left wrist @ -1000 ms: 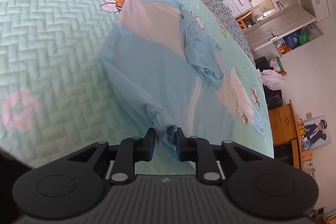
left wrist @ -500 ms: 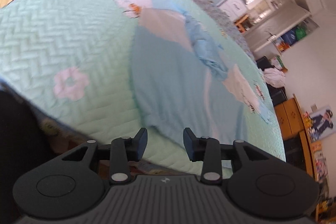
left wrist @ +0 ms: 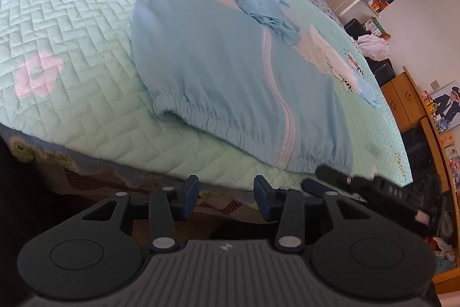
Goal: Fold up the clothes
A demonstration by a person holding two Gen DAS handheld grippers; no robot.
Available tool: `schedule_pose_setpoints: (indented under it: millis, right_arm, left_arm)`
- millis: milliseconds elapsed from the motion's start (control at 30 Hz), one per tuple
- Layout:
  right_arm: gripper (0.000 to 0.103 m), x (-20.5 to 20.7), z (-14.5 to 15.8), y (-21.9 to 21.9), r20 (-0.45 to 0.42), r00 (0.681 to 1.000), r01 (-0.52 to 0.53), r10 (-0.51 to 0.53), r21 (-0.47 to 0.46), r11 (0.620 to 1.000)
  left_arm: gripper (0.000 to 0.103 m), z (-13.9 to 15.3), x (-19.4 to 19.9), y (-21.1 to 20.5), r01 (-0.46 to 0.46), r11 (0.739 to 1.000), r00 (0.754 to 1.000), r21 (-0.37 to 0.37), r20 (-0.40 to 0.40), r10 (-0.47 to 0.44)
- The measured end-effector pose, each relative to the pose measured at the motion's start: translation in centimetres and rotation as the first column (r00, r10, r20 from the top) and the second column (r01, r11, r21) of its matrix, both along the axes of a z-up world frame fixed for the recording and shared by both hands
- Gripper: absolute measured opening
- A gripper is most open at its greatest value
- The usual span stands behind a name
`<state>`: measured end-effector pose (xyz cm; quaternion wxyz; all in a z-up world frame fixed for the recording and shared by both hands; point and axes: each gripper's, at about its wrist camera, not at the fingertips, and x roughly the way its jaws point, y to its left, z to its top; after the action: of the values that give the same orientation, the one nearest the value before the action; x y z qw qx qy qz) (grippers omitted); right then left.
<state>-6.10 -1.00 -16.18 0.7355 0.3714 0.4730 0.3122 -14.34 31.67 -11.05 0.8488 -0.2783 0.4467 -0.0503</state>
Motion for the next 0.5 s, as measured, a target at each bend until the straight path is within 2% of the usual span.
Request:
schedule_pose_setpoints:
  millis: [67,167,300,400,500]
  right_arm:
    - [0.048,0.7,-0.4,0.0,-0.041,0.998,0.041,-0.038,0.059,0.997]
    - [0.005,1.4,1.3,1.2,0.032,0.998,0.049,-0.051,0.051,0.998]
    - [0.004,2.9,3.8,1.8,0.097,0.991,0.084,-0.094,0.105,0.991]
    - [0.004,3.7,4.7,1.9,0.095,0.988,0.106,-0.120,0.143,0.984]
    - [0.005,3.7,5.3,2.2,0.106,0.987,0.105,-0.120,0.141,0.984]
  left_arm:
    - [0.045,0.0,0.1,-0.1,0.002,1.000,1.000,0.002,0.002,-0.002]
    - [0.046,0.1,0.5,-0.6,0.017,1.000,1.000,0.000,0.003,-0.017]
    - [0.046,0.1,2.1,-1.7,0.057,0.998,0.998,-0.024,0.021,-0.056]
    - [0.046,-0.2,4.4,-2.0,0.071,0.986,0.997,-0.149,0.038,-0.066]
    - [0.046,-0.6,6.6,-2.3,0.045,0.959,0.998,-0.281,0.046,-0.034]
